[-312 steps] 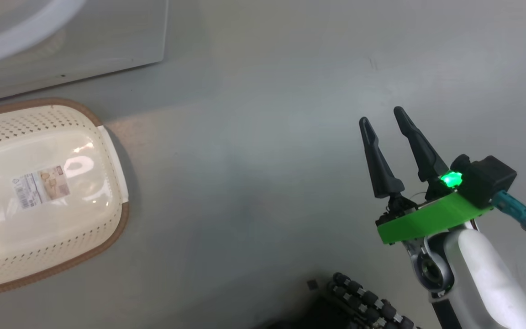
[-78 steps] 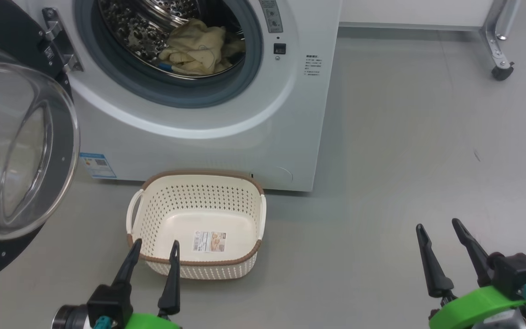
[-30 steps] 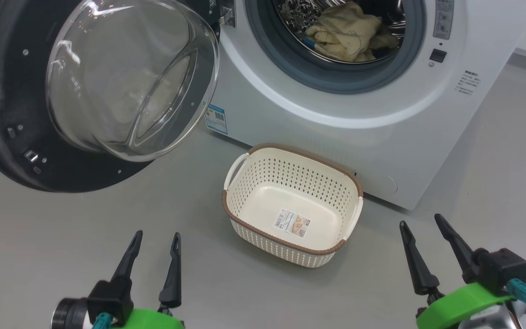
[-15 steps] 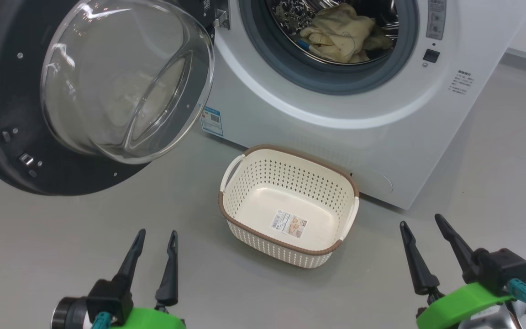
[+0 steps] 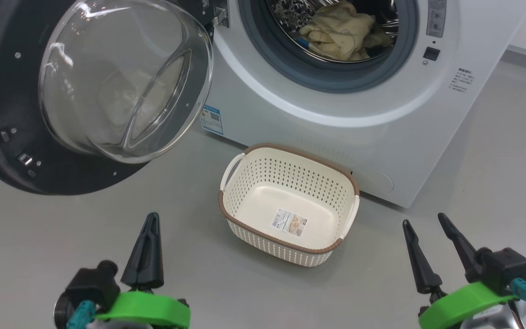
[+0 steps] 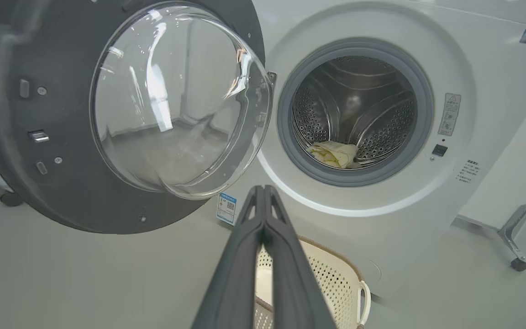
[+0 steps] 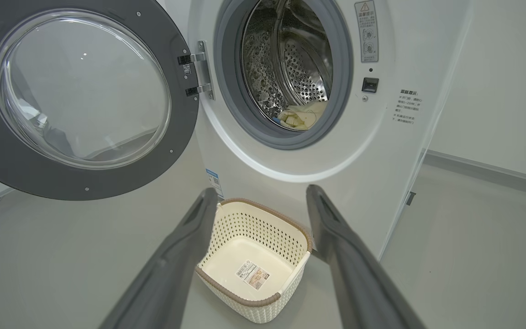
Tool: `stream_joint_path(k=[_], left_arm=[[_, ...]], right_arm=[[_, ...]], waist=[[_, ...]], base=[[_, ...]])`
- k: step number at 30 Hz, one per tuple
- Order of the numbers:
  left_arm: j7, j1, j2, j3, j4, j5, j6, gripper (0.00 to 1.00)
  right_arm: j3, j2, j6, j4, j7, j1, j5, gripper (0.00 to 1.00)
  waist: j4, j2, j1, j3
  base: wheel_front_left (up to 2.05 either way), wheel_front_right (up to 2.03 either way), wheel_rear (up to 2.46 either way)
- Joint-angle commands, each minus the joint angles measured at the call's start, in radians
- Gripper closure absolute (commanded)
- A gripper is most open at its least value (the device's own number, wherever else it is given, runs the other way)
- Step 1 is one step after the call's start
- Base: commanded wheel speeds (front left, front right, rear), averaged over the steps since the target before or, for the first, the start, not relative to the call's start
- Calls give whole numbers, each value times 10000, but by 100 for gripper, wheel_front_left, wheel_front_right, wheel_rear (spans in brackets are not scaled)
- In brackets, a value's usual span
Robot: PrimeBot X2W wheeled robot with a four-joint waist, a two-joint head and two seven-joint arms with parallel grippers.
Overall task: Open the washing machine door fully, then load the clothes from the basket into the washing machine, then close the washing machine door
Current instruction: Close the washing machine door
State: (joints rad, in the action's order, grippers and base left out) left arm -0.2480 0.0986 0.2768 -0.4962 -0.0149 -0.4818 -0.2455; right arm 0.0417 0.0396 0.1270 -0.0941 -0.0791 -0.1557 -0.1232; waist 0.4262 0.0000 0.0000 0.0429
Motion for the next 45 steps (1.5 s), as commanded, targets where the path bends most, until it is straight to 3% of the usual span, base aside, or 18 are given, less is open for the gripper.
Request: stream_joint_path(k=[1,11,15,16,21,25,35,45], left_arm=[[-136,417,-79,610,-489,-375,-304,100],[-126,267,-887,2009,-1218,-4275,2856,100],[-5,266,-1150,2532,-1576,-6473,3557,100],[-5,266,-1150,2532,-1576,-6473,3557,100],[147,212,-1033,3238,-2121,-8673,3744,100],[142,175,-734,3680,-2427,-9528,3757,100],[25,603,-240,4819,-2186,-10500,3761,100],[410,1895,720,6033,-573,-11307,3761,100]], right_arm=[[167,106,37,-399,-51,424,21,0],[194,106,37,-479,25,489,63,0],[197,106,37,-469,43,491,53,0],[197,106,37,-469,43,491,53,0],[154,106,37,-481,56,457,37,0],[138,106,37,-489,61,441,38,0],[55,106,37,-637,198,447,127,0],[53,106,37,-836,396,450,268,0]], waist=[[15,0,0,8],[7,0,0,89],[-58,0,0,78],[-58,0,0,78],[-108,0,0,66],[-121,0,0,61],[87,0,0,222],[198,0,0,342]], base=[[0,0,0],[0,0,0],[0,0,0],[0,0,0],[0,0,0],[0,0,0],[0,0,0],[0,0,0]])
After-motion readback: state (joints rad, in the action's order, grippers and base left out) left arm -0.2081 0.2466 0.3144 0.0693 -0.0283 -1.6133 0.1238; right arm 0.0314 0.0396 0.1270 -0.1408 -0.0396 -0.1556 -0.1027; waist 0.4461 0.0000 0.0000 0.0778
